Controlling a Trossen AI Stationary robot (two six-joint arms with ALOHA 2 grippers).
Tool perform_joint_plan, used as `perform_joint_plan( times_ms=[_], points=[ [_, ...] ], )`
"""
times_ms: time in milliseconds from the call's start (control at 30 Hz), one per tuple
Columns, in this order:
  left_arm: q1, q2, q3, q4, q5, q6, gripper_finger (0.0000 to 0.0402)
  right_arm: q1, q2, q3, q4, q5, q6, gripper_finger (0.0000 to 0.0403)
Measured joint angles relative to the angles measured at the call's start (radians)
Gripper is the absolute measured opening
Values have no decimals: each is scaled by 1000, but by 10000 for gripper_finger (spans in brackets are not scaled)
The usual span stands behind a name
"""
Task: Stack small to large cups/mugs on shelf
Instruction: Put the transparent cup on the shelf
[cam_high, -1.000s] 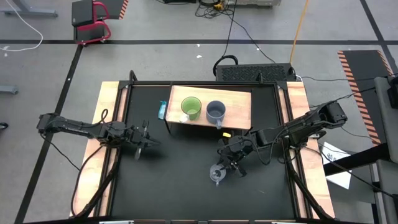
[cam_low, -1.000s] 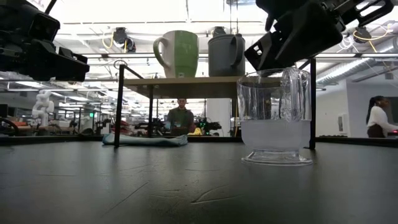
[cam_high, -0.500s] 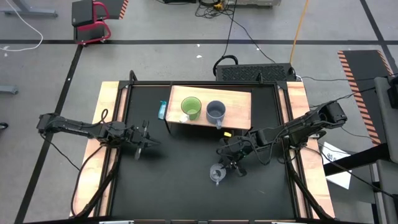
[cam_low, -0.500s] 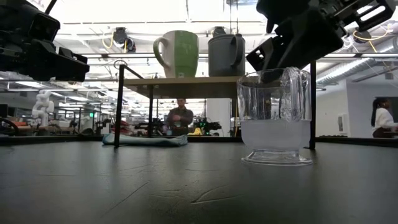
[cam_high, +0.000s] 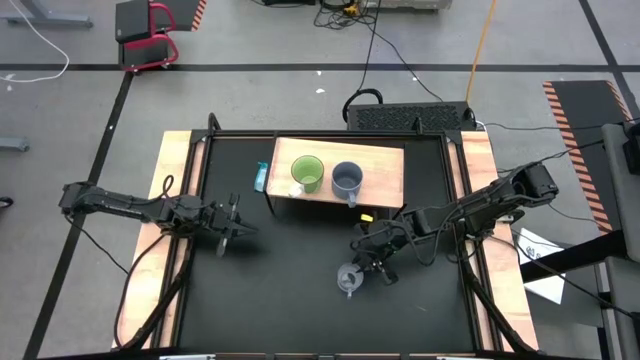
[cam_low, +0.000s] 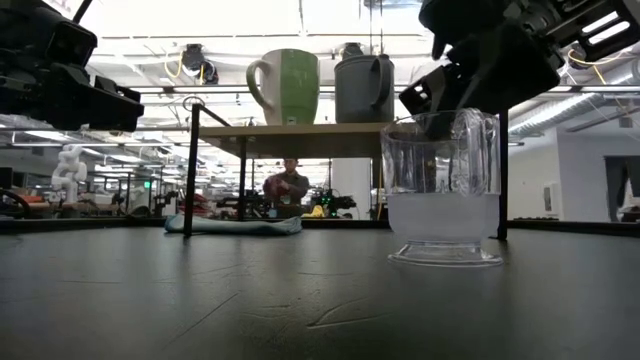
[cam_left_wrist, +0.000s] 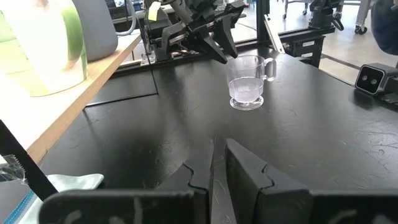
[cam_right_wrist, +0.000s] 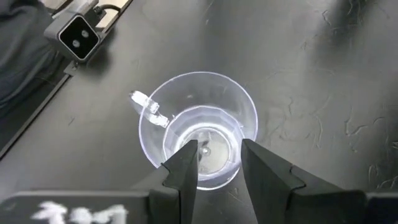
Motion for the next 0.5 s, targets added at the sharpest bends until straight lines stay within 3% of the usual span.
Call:
perform_joint_plan(
  times_ms=[500],
  points=[
    [0,0,0,0,0,-3,42,-4,0,-15,64,2,91,116]
  ],
)
